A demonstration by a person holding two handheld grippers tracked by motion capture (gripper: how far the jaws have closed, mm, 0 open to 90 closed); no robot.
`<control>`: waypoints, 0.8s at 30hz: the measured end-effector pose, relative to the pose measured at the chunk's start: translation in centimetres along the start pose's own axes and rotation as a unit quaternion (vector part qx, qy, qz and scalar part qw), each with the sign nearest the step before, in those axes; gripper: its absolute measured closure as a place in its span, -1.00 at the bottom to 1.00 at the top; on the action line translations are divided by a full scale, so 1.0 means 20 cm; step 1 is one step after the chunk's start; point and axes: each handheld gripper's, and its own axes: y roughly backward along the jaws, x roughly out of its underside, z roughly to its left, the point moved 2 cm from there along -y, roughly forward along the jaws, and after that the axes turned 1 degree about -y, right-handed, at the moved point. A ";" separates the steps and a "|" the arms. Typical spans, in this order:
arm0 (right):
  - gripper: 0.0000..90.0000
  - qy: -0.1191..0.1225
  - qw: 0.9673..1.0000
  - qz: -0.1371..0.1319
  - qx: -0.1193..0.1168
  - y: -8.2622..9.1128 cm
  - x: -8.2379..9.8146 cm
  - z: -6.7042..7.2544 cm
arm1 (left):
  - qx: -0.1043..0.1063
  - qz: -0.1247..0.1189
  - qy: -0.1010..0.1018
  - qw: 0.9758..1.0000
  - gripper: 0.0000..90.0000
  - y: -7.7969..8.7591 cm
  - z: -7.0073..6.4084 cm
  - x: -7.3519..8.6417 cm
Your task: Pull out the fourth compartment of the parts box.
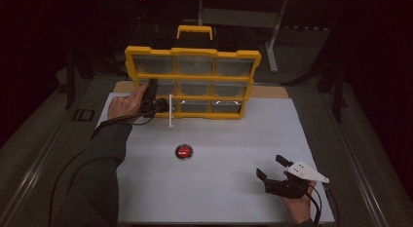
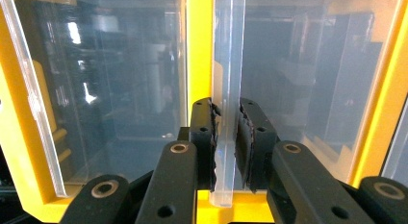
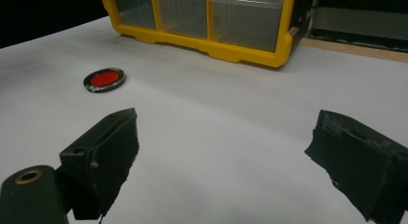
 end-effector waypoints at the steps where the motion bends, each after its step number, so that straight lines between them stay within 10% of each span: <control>1: -0.80 0.000 1.000 0.000 0.000 0.00 0.00 0.00 | -0.001 -0.001 0.000 1.000 0.75 0.00 0.00 0.00; 24: -0.80 -0.001 1.000 -0.001 -0.002 0.00 0.00 0.00 | -0.011 -0.007 0.000 1.000 0.77 0.07 -0.02 0.01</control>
